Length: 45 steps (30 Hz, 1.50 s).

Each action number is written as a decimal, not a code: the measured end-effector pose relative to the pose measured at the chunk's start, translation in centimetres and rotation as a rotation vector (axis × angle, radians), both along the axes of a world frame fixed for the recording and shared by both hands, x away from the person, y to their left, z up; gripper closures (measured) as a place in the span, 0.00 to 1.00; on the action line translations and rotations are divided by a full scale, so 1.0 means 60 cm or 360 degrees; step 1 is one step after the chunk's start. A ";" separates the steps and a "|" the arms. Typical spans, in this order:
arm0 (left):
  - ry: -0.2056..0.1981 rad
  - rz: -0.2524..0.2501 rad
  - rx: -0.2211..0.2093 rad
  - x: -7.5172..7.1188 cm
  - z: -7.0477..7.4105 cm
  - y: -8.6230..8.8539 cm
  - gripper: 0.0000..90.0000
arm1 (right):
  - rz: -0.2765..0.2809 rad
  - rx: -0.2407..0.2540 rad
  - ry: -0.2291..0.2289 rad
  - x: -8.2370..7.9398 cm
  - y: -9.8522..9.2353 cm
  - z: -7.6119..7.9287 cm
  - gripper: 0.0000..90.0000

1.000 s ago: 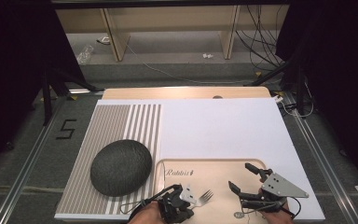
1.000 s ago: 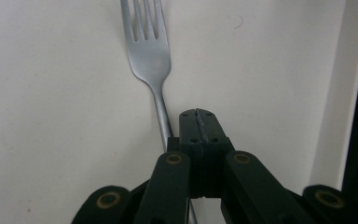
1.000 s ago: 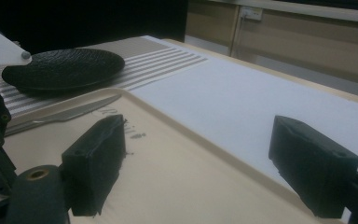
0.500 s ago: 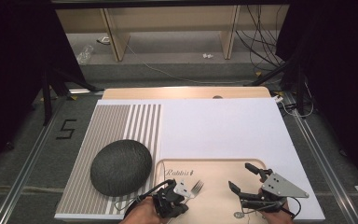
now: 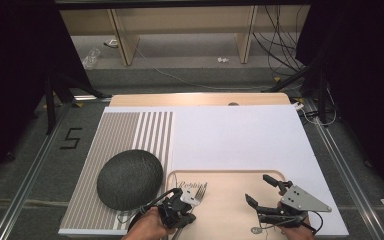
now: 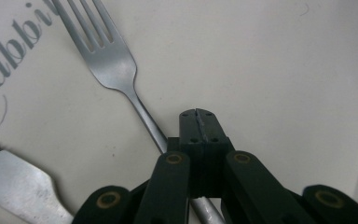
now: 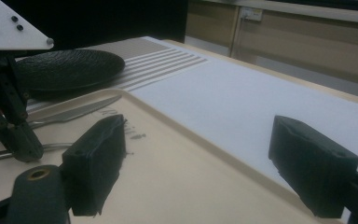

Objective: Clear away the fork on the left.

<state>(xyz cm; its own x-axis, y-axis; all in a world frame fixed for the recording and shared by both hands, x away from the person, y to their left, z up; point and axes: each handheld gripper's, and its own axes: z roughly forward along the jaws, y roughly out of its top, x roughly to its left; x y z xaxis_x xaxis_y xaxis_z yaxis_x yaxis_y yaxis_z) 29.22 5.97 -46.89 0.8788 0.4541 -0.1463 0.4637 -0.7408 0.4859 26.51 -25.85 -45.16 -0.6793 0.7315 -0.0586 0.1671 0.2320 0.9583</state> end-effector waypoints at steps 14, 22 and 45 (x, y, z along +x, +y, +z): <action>-0.0005 0.0057 0.0025 0.006 0.001 0.016 0.99 | 0.0001 0.0000 -0.0003 0.000 0.000 0.000 0.22; 0.0000 0.0075 0.0030 0.009 0.001 0.026 0.99 | 0.0001 -0.0003 -0.0002 0.000 0.000 0.000 0.22; -0.0001 0.0108 0.0004 0.012 0.003 0.040 0.92 | 0.0003 -0.0004 -0.0008 0.000 0.001 0.000 0.22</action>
<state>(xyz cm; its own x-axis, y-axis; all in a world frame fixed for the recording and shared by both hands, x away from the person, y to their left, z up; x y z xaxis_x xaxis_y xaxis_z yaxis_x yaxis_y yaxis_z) 29.94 8.39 -46.68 0.8460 0.5133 -0.1444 0.5127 -0.7089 0.4843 26.52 -25.81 -45.17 -0.6805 0.7300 -0.0635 0.1621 0.2345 0.9585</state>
